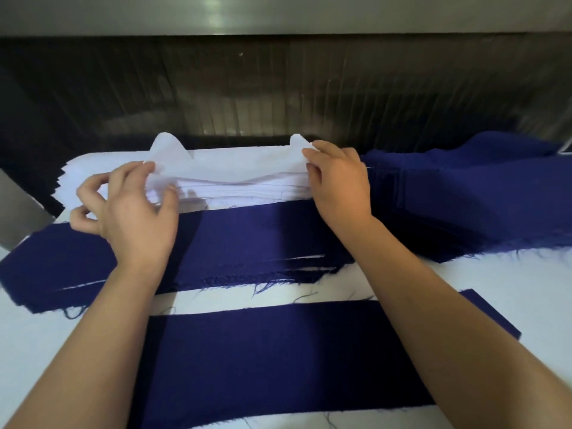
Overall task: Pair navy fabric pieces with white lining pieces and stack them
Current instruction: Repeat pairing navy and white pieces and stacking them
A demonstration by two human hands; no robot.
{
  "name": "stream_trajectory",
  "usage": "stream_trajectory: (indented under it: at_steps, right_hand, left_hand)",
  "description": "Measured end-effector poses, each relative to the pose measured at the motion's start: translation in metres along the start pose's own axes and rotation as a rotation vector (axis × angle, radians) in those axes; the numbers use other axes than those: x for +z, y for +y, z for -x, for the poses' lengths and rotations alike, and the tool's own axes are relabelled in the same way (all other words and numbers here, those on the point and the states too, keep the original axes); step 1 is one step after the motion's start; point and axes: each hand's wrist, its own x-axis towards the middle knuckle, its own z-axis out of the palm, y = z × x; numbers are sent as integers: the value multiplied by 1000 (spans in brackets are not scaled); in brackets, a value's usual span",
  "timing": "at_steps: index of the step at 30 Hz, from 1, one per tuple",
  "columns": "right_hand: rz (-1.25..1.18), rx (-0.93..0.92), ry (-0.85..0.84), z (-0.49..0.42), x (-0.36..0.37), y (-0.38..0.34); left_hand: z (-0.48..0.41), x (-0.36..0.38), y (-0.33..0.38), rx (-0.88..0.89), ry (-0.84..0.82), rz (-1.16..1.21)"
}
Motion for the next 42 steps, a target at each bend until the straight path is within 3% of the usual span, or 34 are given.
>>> stream_trajectory:
  at_steps: [5,13,18,23,28,33,38,42]
  right_hand:
    - [-139,0,99,15,-23,3]
    - [-437,-13,58,82,-53,11]
    - [-551,35,-53,113,-62,17]
    - [-362,-103,-200,150,-74,26]
    - [-296,-41,-172,169,-87,34]
    - [-207,22,-158,184,-91,39]
    - [-219,93,-139,194,-94,48]
    - [-213,149,-141,191,-94,55]
  left_hand:
    - [12,-19,-1,67,84,59]
    - [47,-51,-9,302,132,-30]
    - [51,-75,4,339,-2,-68]
    - [64,-94,4,403,-122,-66]
    - [105,-108,-2,202,-229,68]
    - [137,-107,-5,-75,-477,224]
    - [142,-108,-6,-144,-506,391]
    - [136,-98,2,-103,-504,507]
